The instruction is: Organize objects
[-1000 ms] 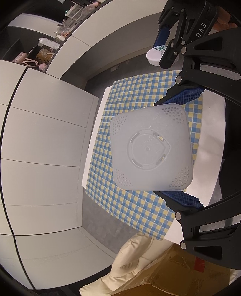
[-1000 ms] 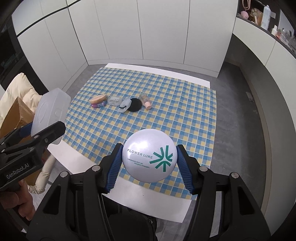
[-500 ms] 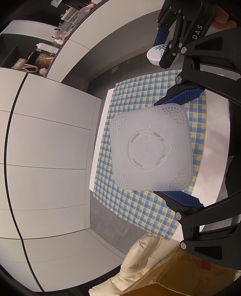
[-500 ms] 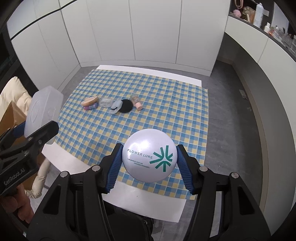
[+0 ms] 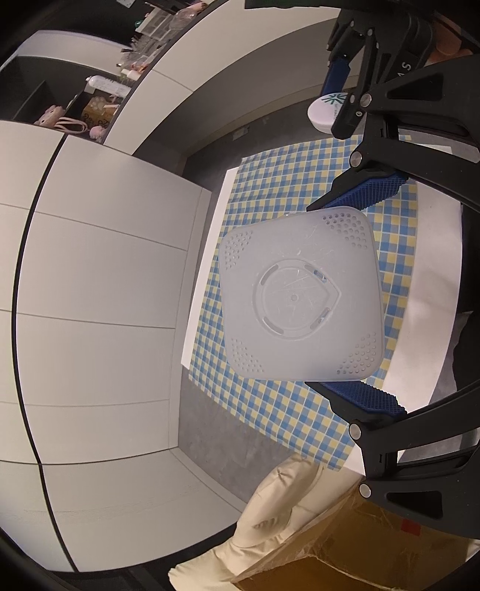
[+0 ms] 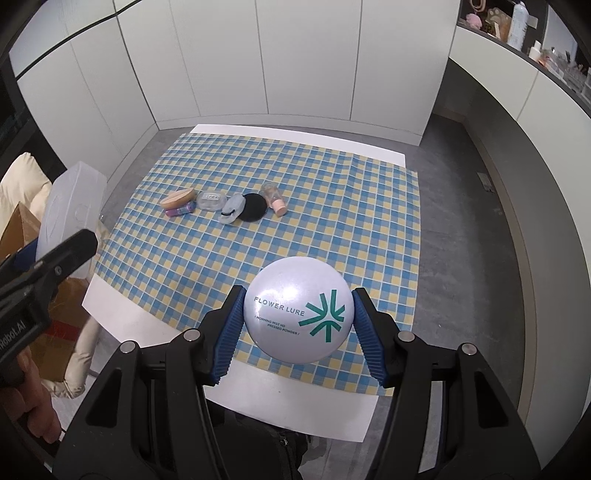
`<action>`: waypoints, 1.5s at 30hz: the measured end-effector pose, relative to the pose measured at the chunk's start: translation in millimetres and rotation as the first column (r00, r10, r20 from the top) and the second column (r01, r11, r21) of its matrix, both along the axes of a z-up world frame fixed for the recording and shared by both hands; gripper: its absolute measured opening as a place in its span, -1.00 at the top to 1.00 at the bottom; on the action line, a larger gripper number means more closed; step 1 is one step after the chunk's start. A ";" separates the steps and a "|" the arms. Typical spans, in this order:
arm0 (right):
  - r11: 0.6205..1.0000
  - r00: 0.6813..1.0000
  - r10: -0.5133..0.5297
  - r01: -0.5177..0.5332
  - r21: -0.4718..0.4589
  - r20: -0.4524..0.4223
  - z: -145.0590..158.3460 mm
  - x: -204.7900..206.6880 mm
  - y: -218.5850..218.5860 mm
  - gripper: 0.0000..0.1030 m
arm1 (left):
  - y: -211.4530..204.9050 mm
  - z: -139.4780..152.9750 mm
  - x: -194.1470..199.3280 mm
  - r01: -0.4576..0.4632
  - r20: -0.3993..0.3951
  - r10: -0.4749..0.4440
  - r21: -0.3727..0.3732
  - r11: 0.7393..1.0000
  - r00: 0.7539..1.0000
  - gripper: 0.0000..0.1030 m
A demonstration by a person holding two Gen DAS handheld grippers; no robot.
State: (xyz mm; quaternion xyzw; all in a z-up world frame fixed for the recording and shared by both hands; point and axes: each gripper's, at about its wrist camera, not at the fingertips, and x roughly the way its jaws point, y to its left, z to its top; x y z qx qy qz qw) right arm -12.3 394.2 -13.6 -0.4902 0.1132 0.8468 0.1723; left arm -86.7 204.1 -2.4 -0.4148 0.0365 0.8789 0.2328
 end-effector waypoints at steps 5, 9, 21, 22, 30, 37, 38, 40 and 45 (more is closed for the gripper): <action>1.000 1.000 0.016 -0.016 0.001 0.003 -0.9 -7.6 -8.6 -0.16 | -9.3 0.8 -3.5 -0.013 -0.007 0.013 -0.004 1.000 1.000 -0.58; 1.000 1.000 0.017 -0.017 0.005 -0.010 1.2 -10.5 -11.9 -0.16 | -20.1 1.3 -8.1 -0.030 -0.007 0.030 -0.001 1.000 1.000 -0.58; 0.998 0.998 0.060 -0.059 0.008 -0.013 1.3 -23.8 -27.1 -0.17 | -38.2 1.9 -13.1 -0.062 -0.003 0.062 0.002 0.998 0.998 -0.58; 0.998 0.998 0.063 -0.063 0.008 -0.014 1.4 -24.6 -28.0 -0.17 | -39.9 2.0 -13.5 -0.065 -0.004 0.065 0.001 0.998 0.998 -0.58; 0.996 0.996 0.086 -0.086 0.006 -0.022 2.5 -31.6 -37.9 -0.17 | -54.1 2.4 -16.4 -0.086 -0.013 0.086 -0.004 0.996 0.996 -0.58; 0.995 0.995 0.100 -0.100 0.010 -0.030 4.3 -37.8 -46.3 -0.17 | -63.8 4.1 -18.0 -0.103 -0.021 0.103 -0.008 0.995 0.994 -0.58; 0.995 0.994 0.103 -0.103 0.009 -0.030 4.5 -38.7 -47.3 -0.17 | -66.6 4.3 -19.1 -0.109 -0.022 0.109 -0.007 0.994 0.994 -0.58; 0.993 0.993 0.114 -0.114 0.005 -0.029 3.9 -41.0 -50.8 -0.17 | -72.2 5.1 -21.2 -0.123 -0.023 0.122 -0.005 0.992 0.992 -0.58; 0.991 0.990 0.135 -0.134 0.010 -0.032 4.8 -47.6 -60.0 -0.17 | -84.0 6.8 -24.2 -0.144 -0.028 0.144 -0.004 0.990 0.989 -0.58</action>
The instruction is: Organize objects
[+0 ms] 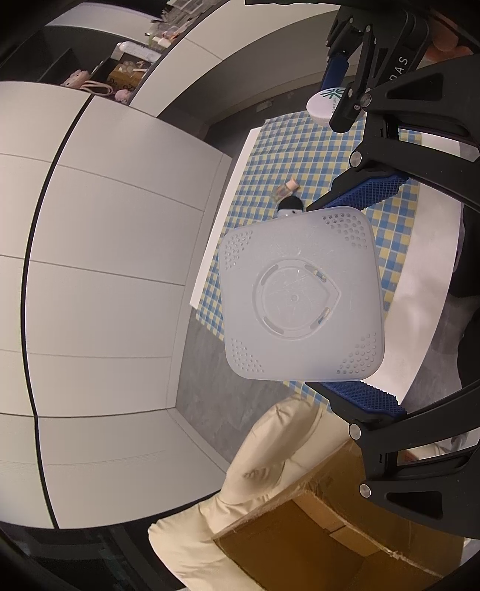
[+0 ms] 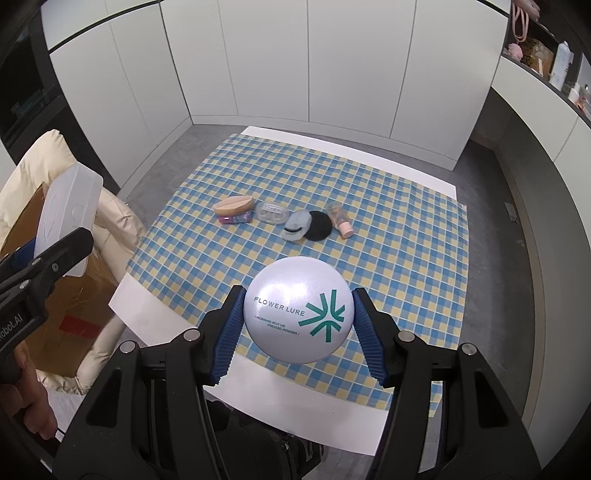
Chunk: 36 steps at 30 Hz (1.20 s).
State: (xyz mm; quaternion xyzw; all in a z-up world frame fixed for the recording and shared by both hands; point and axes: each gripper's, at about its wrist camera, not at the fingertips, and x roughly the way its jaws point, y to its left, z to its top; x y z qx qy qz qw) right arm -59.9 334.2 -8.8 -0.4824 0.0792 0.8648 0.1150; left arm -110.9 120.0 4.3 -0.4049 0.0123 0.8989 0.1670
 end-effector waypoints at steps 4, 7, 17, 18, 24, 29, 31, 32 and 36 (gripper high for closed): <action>1.000 1.000 0.014 -0.014 0.000 -0.001 0.0 -5.0 -7.9 -0.17 | -7.6 -0.7 -1.0 -0.015 -0.002 0.015 -0.004 1.000 1.000 -0.58; 1.000 1.000 0.022 -0.022 0.004 -0.007 1.6 -9.6 -14.9 -0.17 | -15.1 -1.6 -2.3 -0.026 0.000 0.026 -0.003 1.000 1.000 -0.58; 0.998 0.998 0.066 -0.066 0.004 -0.010 1.9 -21.7 -35.1 -0.17 | -37.7 -1.2 -6.9 -0.069 -0.003 0.069 -0.003 0.998 0.998 -0.58; 0.997 0.997 0.071 -0.071 0.004 -0.011 2.0 -23.4 -37.7 -0.17 | -40.3 -1.1 -7.1 -0.074 -0.003 0.074 -0.003 0.997 0.997 -0.58; 0.995 0.995 0.096 -0.096 0.001 -0.012 2.2 -30.9 -51.3 -0.17 | -56.0 -1.5 -7.6 -0.098 -0.004 0.098 -0.003 0.995 0.995 -0.58; 0.993 0.993 0.116 -0.116 0.002 -0.015 3.1 -37.5 -64.2 -0.17 | -67.9 -0.7 -9.0 -0.116 -0.004 0.116 -0.002 0.993 0.993 -0.58; 0.992 0.992 0.126 -0.126 0.002 -0.017 3.4 -40.1 -69.2 -0.17 | -72.7 -1.0 -9.1 -0.123 -0.002 0.123 -0.002 0.992 0.992 -0.58; 0.992 0.991 0.129 -0.129 0.002 -0.018 3.5 -41.2 -71.5 -0.17 | -74.7 -1.3 -8.6 -0.127 -0.002 0.127 -0.001 0.992 0.992 -0.58; 0.989 0.989 0.147 -0.147 0.002 -0.020 2.7 -45.2 -82.0 -0.17 | -82.8 -0.4 -7.2 -0.142 -0.009 0.142 -0.005 0.990 0.990 -0.58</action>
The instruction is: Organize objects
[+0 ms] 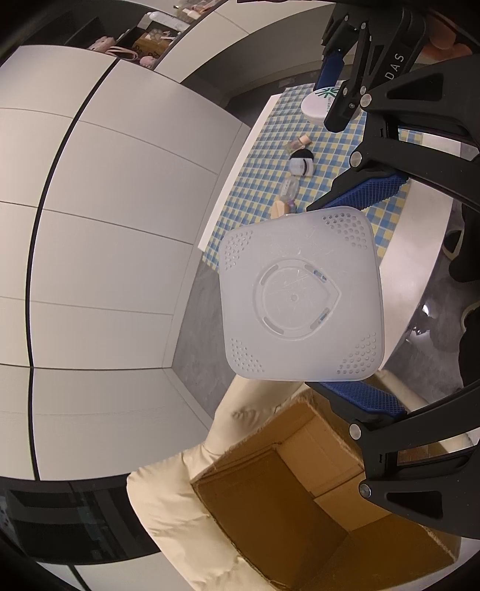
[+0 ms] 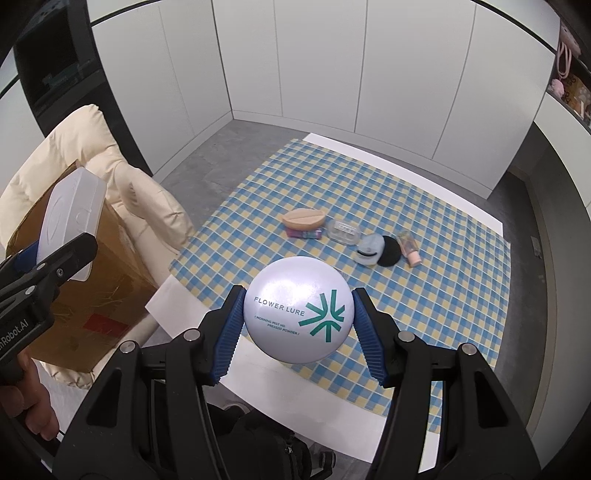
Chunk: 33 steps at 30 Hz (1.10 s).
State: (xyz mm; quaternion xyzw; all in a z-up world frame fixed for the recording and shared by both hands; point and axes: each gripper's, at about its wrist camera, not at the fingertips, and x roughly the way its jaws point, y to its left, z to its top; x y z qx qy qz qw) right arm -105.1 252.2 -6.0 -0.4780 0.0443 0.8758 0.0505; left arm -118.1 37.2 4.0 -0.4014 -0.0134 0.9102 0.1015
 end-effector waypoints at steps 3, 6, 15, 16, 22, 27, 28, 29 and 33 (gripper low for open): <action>1.000 1.000 0.013 -0.013 0.000 0.001 -0.9 -3.0 -7.4 -0.17 | -6.9 0.0 -0.8 -0.013 0.000 0.013 0.000 1.000 1.000 -0.58; 1.000 1.000 0.028 -0.028 0.000 0.000 -1.5 -5.8 -15.8 -0.17 | -14.2 0.4 -0.7 -0.025 -0.001 0.025 0.000 1.000 1.000 -0.58; 0.998 0.998 0.059 -0.059 -0.001 -0.005 -1.6 -13.7 -33.3 -0.17 | -36.9 0.2 -2.3 -0.058 -0.003 0.058 0.001 0.998 0.998 -0.58; 0.998 0.998 0.062 -0.062 -0.001 -0.005 -1.6 -14.8 -35.7 -0.17 | -38.9 0.3 -2.9 -0.060 -0.003 0.060 0.001 0.998 0.998 -0.58; 0.996 0.996 0.087 -0.087 0.000 -0.006 -1.9 -19.3 -49.9 -0.17 | -52.9 0.1 -2.4 -0.087 -0.001 0.087 0.004 0.996 0.996 -0.58; 0.994 0.994 0.109 -0.109 0.003 -0.006 -2.2 -22.8 -61.7 -0.17 | -62.1 0.6 -0.4 -0.105 -0.005 0.105 0.003 0.994 0.994 -0.58; 0.994 0.994 0.113 -0.113 0.004 -0.007 -2.2 -23.8 -64.5 -0.17 | -64.2 0.7 -0.7 -0.108 -0.005 0.108 0.003 0.994 0.994 -0.58; 0.993 0.993 0.116 -0.116 0.004 -0.007 -2.1 -24.6 -66.7 -0.17 | -66.6 0.5 -0.7 -0.112 -0.005 0.112 0.002 0.994 0.994 -0.58; 0.992 0.992 0.128 -0.128 0.005 -0.009 -1.9 -26.6 -75.4 -0.17 | -73.6 0.4 1.1 -0.130 -0.002 0.130 0.003 0.992 0.992 -0.58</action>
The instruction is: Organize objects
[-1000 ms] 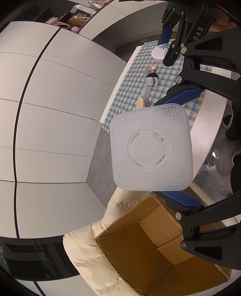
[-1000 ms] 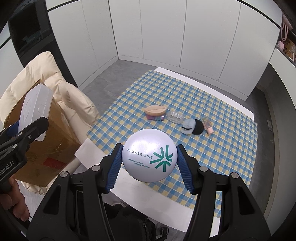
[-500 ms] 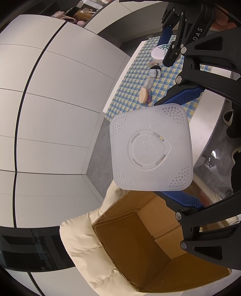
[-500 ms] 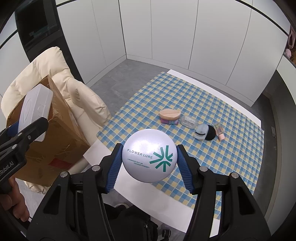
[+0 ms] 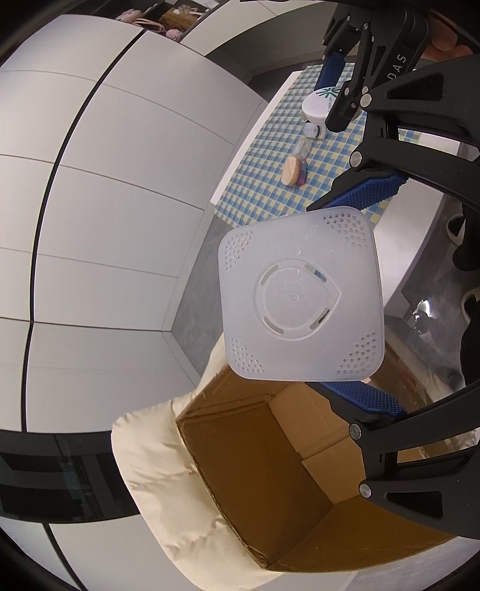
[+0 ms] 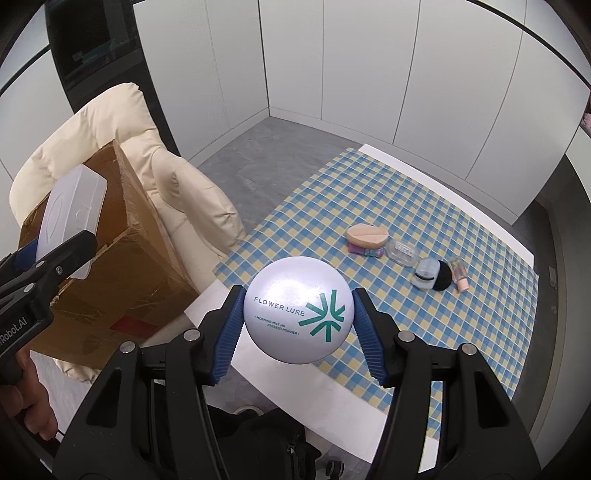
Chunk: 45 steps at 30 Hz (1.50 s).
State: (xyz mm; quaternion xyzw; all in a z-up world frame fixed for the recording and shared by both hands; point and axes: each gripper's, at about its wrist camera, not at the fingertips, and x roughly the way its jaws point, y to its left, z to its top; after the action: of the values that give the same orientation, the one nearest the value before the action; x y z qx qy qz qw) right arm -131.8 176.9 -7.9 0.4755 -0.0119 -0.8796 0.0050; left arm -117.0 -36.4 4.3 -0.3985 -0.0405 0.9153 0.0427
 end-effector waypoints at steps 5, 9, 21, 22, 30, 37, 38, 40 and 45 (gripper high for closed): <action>1.000 1.000 0.019 -0.019 0.001 -0.003 0.7 -3.4 -11.0 -0.17 | -11.1 1.1 0.2 -0.019 -0.001 0.019 0.001 1.000 1.000 -0.58; 0.999 0.999 0.033 -0.033 0.001 -0.005 1.1 -5.8 -19.8 -0.17 | -18.9 1.6 0.9 -0.035 -0.001 0.035 0.001 0.999 0.999 -0.58; 0.997 0.997 0.077 -0.077 0.001 -0.007 2.8 -14.2 -45.1 -0.17 | -38.7 1.7 9.3 -0.082 0.001 0.082 0.003 0.997 0.997 -0.58; 0.997 0.997 0.080 -0.080 0.001 -0.007 3.0 -14.5 -46.8 -0.17 | -41.1 1.8 9.5 -0.086 0.001 0.086 0.003 0.996 0.996 -0.58; 0.994 0.994 0.108 -0.108 0.001 -0.010 3.1 -18.0 -63.3 -0.17 | -56.4 2.1 14.7 -0.115 0.002 0.115 0.003 0.993 0.993 -0.58; 0.991 0.990 0.137 -0.137 0.004 -0.013 3.6 -19.3 -79.0 -0.17 | -67.8 1.9 17.3 -0.137 0.007 0.137 0.001 0.991 0.991 -0.58; 0.990 0.990 0.142 -0.142 0.004 -0.013 3.8 -19.8 -81.7 -0.17 | -70.0 2.0 17.3 -0.140 0.007 0.140 0.001 0.990 0.990 -0.58; 0.989 0.989 0.148 -0.147 0.004 -0.014 4.3 -20.5 -84.7 -0.17 | -73.5 2.4 18.2 -0.146 0.006 0.146 0.001 0.989 0.989 -0.58; 0.987 0.987 0.160 -0.160 0.004 -0.015 4.8 -22.2 -93.4 -0.17 | -82.7 2.0 19.8 -0.162 0.007 0.162 0.000 0.987 0.987 -0.58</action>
State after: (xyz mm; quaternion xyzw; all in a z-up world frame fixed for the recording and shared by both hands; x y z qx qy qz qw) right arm -154.0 83.5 -3.1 0.4682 0.0274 -0.8800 0.0751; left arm -97.2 -119.1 6.3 -0.3972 -0.0735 0.9142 -0.0320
